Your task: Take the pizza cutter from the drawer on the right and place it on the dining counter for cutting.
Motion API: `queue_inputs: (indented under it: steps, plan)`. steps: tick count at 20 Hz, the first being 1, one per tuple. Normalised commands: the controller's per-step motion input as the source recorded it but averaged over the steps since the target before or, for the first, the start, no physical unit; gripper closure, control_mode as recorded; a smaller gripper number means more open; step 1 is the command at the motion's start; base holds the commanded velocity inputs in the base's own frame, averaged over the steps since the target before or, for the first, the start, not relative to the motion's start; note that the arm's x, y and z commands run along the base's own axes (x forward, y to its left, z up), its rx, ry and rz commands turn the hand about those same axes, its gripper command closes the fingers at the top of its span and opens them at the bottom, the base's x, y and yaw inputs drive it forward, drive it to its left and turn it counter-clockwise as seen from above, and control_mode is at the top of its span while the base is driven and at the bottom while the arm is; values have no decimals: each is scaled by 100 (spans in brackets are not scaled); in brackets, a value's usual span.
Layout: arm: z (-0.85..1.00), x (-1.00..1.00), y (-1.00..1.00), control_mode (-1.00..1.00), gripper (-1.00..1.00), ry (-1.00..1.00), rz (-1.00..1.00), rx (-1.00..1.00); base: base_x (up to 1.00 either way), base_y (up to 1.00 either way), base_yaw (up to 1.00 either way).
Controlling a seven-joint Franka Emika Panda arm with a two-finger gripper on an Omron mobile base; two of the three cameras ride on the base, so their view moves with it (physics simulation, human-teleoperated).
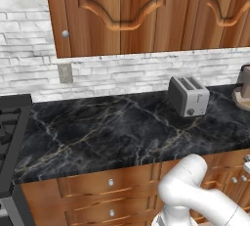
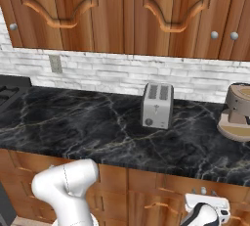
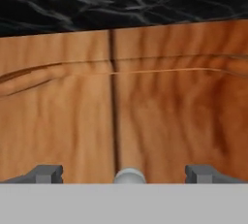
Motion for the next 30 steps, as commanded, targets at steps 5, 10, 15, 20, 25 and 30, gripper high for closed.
queue_inputs:
  steps: [5,10,15,20,25,30]
  plan:
    - [-31,0,-4,-100,-100,0,0,0,0,0,0]
    - [-22,2,0,-100,-100,0,0,0,0,0,0]
    - [-16,7,0,-100,-100,0,0,0,0,0,0]
    - [-14,2,0,-100,-100,0,0,0,0,0,0]
    - [-11,2,0,-100,-100,0,0,0,0,0,0]
    - [-19,3,0,-100,-100,0,0,0,0,0,0]
